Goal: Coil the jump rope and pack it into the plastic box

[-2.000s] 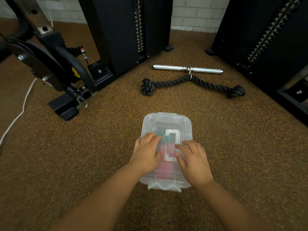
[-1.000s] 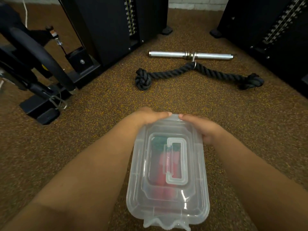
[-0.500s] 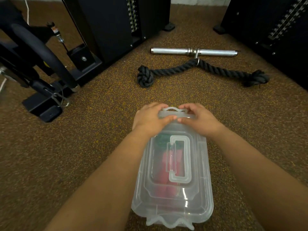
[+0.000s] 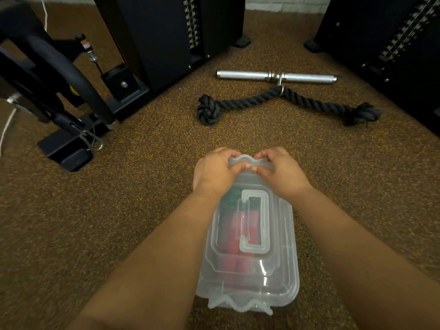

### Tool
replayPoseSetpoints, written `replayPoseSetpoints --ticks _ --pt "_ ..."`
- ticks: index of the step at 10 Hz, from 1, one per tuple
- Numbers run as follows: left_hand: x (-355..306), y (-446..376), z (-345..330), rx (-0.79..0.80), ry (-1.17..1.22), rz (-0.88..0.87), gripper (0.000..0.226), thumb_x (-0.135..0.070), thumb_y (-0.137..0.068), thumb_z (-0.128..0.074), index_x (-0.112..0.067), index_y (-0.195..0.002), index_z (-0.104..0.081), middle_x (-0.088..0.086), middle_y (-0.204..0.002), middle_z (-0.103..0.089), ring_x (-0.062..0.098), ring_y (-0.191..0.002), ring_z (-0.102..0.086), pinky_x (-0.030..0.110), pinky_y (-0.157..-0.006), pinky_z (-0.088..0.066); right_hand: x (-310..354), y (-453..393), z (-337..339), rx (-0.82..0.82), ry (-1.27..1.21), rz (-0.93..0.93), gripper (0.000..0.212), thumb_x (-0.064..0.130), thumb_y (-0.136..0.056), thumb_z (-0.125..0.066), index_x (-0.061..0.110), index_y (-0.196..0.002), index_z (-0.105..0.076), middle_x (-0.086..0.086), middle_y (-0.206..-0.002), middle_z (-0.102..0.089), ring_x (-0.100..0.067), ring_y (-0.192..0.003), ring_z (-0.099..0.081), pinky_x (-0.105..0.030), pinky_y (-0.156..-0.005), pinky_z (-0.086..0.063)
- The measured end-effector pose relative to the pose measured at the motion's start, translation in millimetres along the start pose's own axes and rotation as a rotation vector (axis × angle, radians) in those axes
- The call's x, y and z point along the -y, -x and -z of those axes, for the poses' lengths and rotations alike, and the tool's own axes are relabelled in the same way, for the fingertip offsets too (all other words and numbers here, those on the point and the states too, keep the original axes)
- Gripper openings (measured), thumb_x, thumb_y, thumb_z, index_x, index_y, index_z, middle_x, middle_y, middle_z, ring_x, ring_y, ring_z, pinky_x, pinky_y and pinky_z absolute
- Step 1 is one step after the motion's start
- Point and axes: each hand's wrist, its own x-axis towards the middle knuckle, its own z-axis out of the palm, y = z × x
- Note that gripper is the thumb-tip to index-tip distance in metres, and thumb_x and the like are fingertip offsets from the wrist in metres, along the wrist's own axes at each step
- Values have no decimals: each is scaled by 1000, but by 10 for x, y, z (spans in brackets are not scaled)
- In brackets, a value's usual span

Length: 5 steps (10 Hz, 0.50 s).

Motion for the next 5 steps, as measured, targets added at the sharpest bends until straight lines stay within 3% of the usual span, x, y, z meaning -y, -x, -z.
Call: replayPoseSetpoints --ticks 1,2,3,4,5 --pt "15 131 -65 -10 -153 -17 48 -51 -92 -46 -30 -135 -49 -3 -148 -44 18 -136 -38 38 -109 -32 -35 170 -103 -105 17 -6 39 23 -93 -54 18 -131 -52 -9 -133 -53 -27 -122 -49 -33 -100 -37" --pt "16 461 -135 24 -295 19 57 -43 -98 -23 -27 -152 -13 0 -163 -4 20 -149 0 45 -119 -10 -50 460 -157 -139 63 -20 47 21 -96 -47 18 -143 -40 -9 -151 -37 -26 -138 -33 -31 -110 -27" --pt "-41 774 -144 95 -397 8 59 -38 -97 -11 -22 -152 5 0 -162 12 19 -148 14 49 -118 3 -89 735 -192 -100 165 -20 49 24 -97 -42 18 -145 -34 -10 -160 -18 -30 -144 -24 -40 -115 -27" --pt "-121 896 -61 193 -370 52 61 -32 -99 -22 -22 -152 6 -1 -161 15 17 -148 15 50 -118 4 -27 871 -107 19 262 -64 52 28 -99 -36 18 -149 -24 -6 -162 -6 -28 -147 -12 -42 -117 -22" --pt "-286 777 174 280 -365 92 59 -31 -96 -39 -16 -150 -21 7 -161 -11 24 -148 -12 45 -117 -16 158 830 86 163 407 -84 54 26 -99 -34 16 -150 -21 -5 -161 -10 -29 -148 -7 -42 -117 -17"
